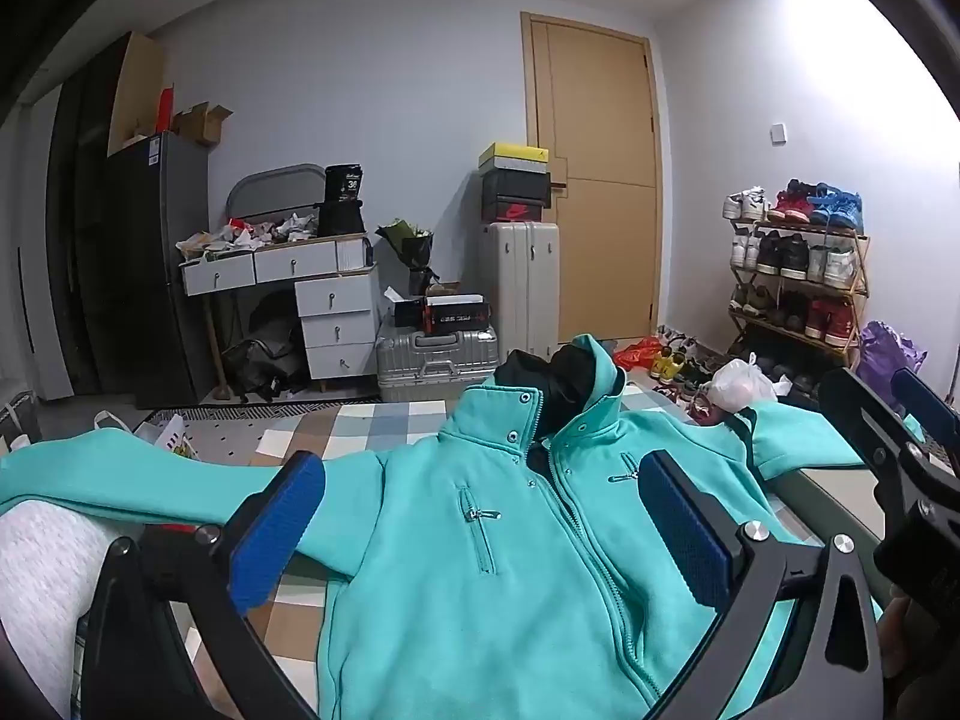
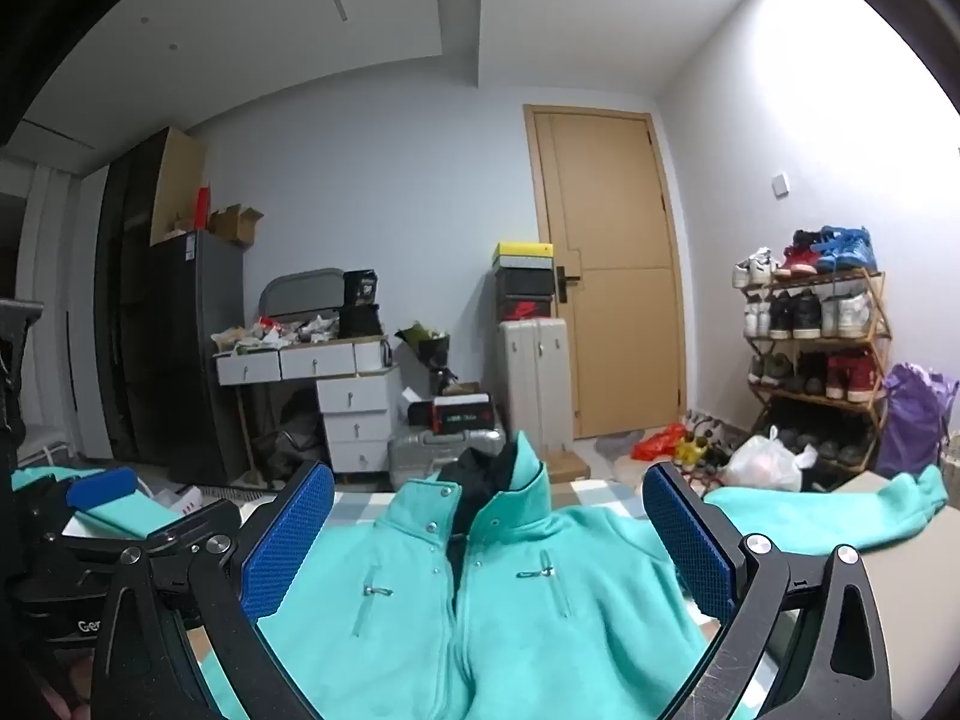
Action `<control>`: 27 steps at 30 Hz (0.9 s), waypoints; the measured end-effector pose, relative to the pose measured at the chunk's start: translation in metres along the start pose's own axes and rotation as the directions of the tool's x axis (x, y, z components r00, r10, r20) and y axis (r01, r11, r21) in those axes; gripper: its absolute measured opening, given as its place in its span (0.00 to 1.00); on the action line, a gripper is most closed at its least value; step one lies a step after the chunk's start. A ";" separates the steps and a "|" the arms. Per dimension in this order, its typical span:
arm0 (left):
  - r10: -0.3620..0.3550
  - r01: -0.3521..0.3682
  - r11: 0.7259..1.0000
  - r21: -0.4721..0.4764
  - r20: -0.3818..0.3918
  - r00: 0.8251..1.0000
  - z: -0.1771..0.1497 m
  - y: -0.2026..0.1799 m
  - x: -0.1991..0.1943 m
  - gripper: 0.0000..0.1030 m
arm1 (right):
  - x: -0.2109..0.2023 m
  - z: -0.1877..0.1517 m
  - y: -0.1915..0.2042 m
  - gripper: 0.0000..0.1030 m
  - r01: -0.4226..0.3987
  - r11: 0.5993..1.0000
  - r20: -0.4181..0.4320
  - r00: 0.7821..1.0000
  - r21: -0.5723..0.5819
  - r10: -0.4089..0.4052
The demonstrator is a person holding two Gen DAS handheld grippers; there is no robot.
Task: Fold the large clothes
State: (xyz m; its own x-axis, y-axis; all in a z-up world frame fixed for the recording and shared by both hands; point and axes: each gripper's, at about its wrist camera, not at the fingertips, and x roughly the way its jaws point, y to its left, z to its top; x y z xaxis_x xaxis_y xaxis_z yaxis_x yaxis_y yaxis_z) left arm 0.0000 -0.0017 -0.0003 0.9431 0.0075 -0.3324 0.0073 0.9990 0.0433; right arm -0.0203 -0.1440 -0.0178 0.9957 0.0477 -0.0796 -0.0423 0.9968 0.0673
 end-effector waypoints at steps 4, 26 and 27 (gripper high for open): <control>0.022 -0.022 1.000 -0.002 0.012 1.000 -0.007 -0.004 0.002 0.99 | -0.001 0.001 -0.002 1.00 -0.003 0.999 0.033 0.999 0.032 0.002; 0.012 -0.012 1.000 -0.027 -0.009 1.000 -0.006 0.006 0.004 0.99 | 0.003 -0.006 -0.006 1.00 -0.016 0.999 0.005 1.000 0.030 0.016; 0.010 -0.010 1.000 -0.026 -0.010 1.000 -0.006 0.006 0.004 0.99 | 0.003 -0.006 -0.006 1.00 -0.018 0.999 0.008 1.000 0.028 0.018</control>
State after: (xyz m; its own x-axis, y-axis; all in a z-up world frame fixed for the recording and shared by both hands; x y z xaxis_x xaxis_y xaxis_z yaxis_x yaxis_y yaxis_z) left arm 0.0015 0.0042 -0.0073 0.9397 0.0180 -0.3416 -0.0112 0.9997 0.0220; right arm -0.0177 -0.1492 -0.0242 0.9954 0.0647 -0.0709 -0.0577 0.9936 0.0968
